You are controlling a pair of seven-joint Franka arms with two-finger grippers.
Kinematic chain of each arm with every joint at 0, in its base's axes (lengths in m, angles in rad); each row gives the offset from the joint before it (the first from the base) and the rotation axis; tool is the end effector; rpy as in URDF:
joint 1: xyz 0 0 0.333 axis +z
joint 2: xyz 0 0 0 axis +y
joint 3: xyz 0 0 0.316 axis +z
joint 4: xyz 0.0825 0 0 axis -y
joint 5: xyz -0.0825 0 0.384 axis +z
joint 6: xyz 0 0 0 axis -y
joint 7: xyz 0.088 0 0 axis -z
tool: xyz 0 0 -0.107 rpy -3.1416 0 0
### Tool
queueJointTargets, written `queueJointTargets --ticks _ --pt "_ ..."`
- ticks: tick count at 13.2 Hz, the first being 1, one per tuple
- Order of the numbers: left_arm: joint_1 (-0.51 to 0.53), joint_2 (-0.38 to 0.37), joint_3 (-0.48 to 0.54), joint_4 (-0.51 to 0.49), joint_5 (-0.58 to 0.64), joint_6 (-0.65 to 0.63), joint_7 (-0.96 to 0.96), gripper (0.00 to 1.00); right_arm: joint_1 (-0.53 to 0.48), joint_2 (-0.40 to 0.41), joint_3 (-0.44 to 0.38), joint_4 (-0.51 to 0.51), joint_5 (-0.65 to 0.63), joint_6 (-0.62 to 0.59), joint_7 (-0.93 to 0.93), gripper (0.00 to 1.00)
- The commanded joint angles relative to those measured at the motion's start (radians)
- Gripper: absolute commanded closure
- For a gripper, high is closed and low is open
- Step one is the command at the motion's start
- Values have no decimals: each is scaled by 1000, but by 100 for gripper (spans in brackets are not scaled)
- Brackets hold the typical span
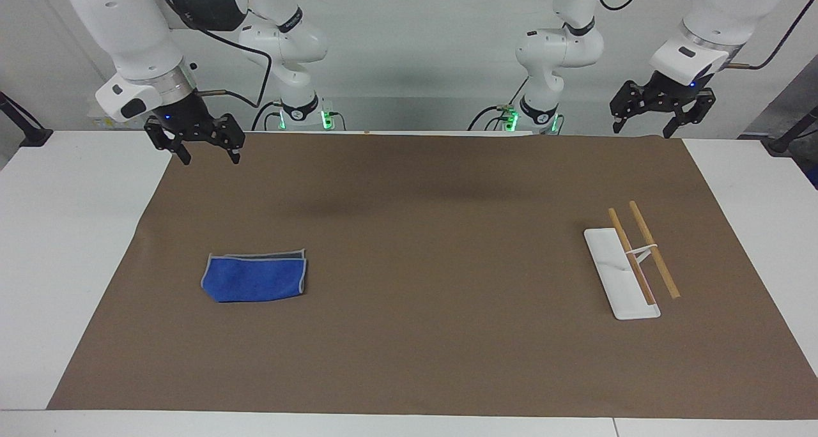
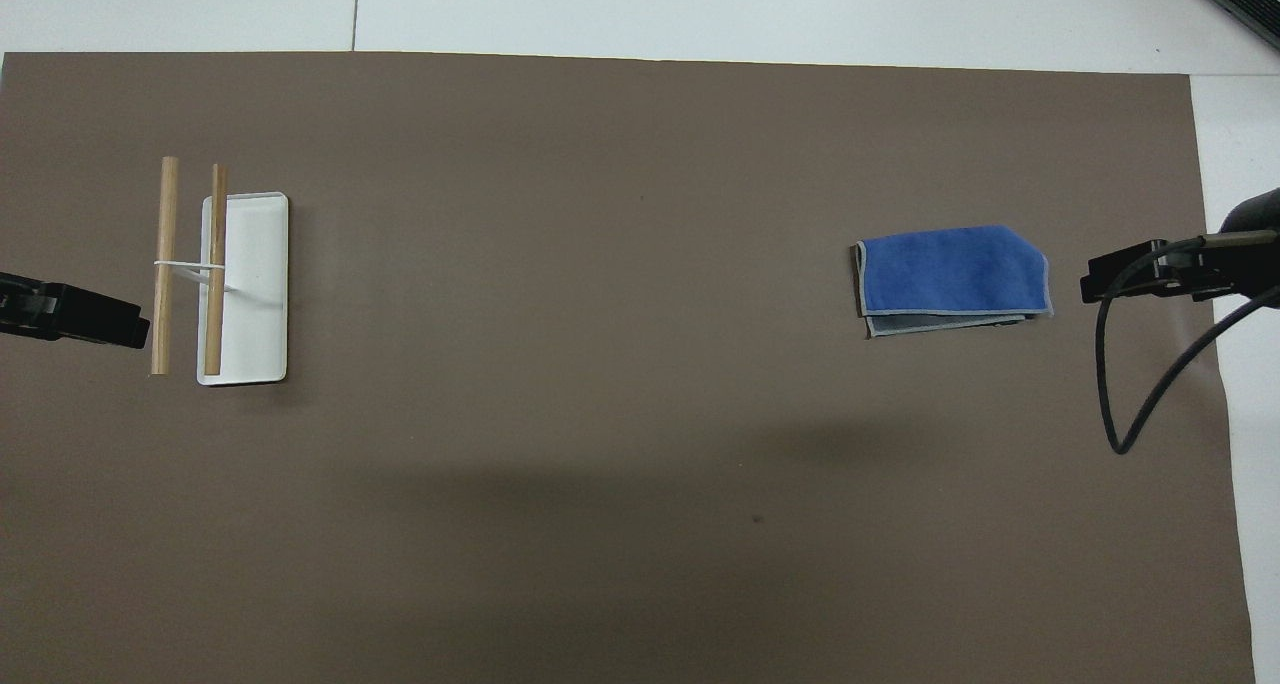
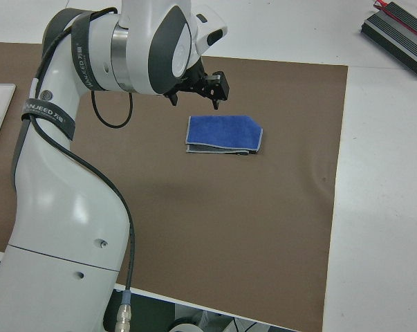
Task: Right arm passes towel to left arm to hang
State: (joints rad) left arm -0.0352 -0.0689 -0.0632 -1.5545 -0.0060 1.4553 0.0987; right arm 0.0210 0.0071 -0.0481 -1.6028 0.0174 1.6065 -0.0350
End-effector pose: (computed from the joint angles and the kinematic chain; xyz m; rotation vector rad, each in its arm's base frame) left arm 0.5182 -0.0532 0.6591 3.1243 -0.3095 -0.0478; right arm 0.5592 -0.0133 0.6086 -3.1244 -0.0113 0.0045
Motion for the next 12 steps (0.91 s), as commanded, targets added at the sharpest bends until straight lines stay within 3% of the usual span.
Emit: queueJointTargets --ticks 1,7,12 --pt "-3 -20 -6 -13 18 -7 -10 0 0 -13 7 11 9 -46 -22 0" --pt "11 -25 -3 -21 17 -4 -10 0 5 -30 5 9 9 -56 -13 0" --pt "24 -25 -3 -21 17 -4 -10 0 5 -59 7 -64 10 36 -20 0"
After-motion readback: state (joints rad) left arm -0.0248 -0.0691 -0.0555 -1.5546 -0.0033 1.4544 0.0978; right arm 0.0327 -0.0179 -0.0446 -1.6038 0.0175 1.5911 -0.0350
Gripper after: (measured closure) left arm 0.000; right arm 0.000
